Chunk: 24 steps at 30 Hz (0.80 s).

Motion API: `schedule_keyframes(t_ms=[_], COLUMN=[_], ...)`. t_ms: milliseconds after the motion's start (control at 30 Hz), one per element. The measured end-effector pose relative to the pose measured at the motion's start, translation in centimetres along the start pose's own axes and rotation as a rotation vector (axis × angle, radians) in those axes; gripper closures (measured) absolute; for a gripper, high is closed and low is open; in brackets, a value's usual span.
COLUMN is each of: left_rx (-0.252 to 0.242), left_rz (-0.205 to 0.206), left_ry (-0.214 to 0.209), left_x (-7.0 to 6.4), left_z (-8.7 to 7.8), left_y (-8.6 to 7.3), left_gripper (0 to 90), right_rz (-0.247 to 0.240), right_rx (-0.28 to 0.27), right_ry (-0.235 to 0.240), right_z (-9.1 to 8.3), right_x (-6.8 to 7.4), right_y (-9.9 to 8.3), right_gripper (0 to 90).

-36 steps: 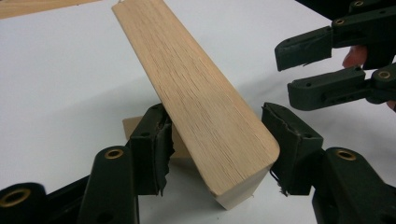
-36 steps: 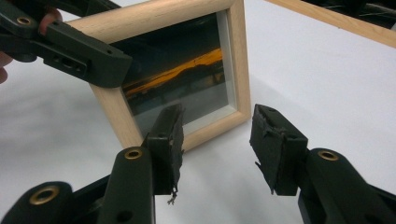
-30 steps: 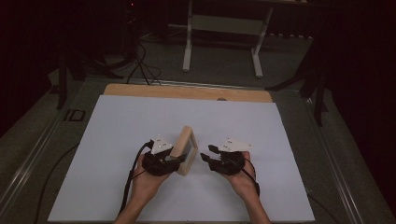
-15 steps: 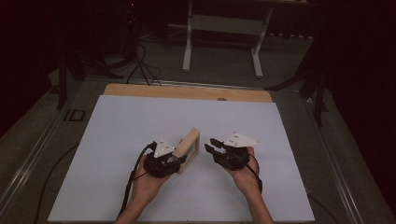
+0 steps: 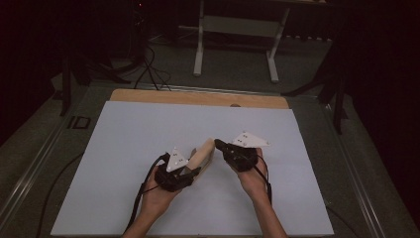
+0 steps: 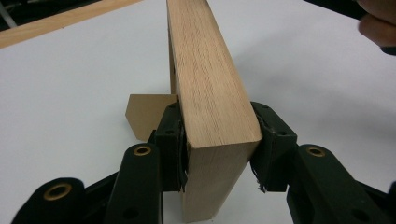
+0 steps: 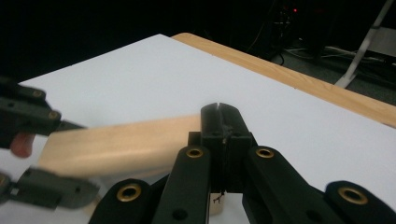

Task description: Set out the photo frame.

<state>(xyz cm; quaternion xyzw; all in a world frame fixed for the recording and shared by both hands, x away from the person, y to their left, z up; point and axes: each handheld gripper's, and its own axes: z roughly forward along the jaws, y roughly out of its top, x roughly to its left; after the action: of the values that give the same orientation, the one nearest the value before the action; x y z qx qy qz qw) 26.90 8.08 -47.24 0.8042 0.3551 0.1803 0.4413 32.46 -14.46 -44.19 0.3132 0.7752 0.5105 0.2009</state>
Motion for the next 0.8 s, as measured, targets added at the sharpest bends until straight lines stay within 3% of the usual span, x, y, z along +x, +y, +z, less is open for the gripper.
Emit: schedule_keyframes(t_ms=[333, 667, 800], left_rx=[-0.013, -0.013, -0.01], left_rz=[0.055, 0.054, 0.054], left_ry=[-0.031, -0.04, -0.019], left_x=[-0.7, -0.4, -0.3], left_z=[0.2, 0.2, 0.1], left_y=[-0.1, -0.1, -0.1], left_gripper=[60.0, 59.8, 59.3], right_rz=[-0.017, -0.044, -0.053], right_rx=[0.034, 0.1, 0.111], right_ry=[-0.003, -0.017, -0.019], right_z=[2.2, 3.7, 3.7], right_x=[-0.4, -0.6, -0.7], right_y=[1.3, 1.0, 1.0], right_gripper=[90.0, 90.0, 90.0])
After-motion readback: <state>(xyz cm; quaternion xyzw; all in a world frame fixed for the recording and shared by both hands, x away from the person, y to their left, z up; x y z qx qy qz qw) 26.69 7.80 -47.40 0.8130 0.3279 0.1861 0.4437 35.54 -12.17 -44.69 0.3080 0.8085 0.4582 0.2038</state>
